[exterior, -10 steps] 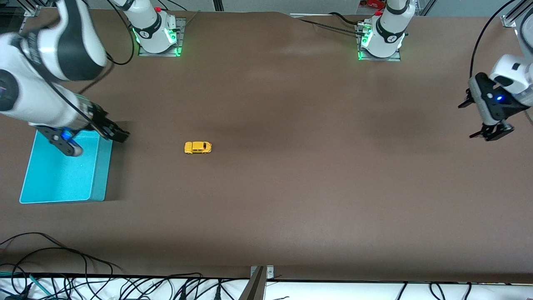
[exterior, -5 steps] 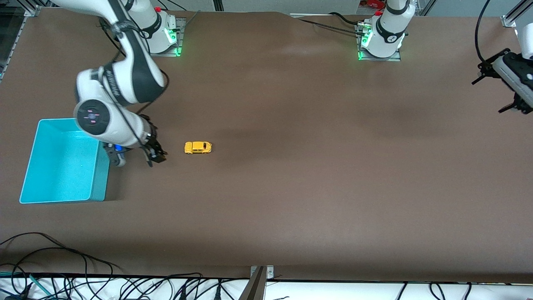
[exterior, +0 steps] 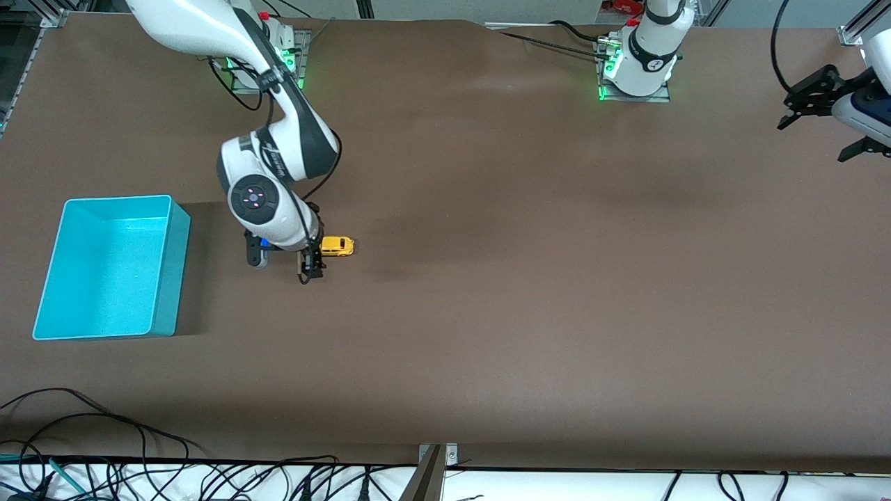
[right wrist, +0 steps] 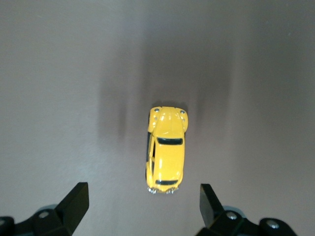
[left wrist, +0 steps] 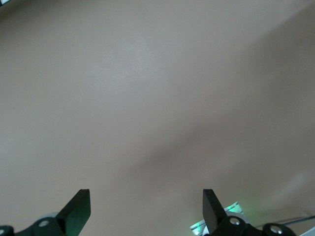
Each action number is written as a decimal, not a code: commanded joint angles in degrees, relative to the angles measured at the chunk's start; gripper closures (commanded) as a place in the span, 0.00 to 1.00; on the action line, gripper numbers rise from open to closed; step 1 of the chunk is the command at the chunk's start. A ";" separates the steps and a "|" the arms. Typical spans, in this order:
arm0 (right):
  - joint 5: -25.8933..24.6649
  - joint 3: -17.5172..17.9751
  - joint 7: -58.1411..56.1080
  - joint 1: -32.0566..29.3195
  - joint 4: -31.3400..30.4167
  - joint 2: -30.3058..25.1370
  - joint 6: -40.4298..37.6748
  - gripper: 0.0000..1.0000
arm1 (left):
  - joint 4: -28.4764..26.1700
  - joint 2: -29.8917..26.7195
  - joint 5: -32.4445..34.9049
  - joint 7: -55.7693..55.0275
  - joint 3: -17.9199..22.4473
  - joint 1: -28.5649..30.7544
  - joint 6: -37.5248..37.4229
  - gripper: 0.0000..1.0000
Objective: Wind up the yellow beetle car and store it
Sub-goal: 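Reach the right gripper to the car while the left gripper returns, then lower the right gripper and grasp the yellow car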
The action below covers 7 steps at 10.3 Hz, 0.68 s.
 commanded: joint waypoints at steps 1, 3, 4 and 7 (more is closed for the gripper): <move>-0.18 -0.65 1.87 1.52 -6.93 -0.54 7.97 0.00 | 3.80 0.50 1.17 -2.77 -0.45 -0.13 -1.28 0.00; -0.88 -0.65 1.96 1.70 -10.99 -0.63 12.92 0.00 | 4.18 0.50 0.37 -8.88 -0.62 -0.04 -1.37 0.00; -1.85 -0.65 1.96 1.87 -12.23 -0.63 13.63 0.00 | 4.18 0.50 1.07 -14.06 -2.02 -0.13 -1.72 0.00; -3.17 -0.74 2.13 1.87 -13.64 -0.28 16.19 0.28 | 4.17 0.50 0.99 -16.39 -3.00 0.22 -2.77 0.00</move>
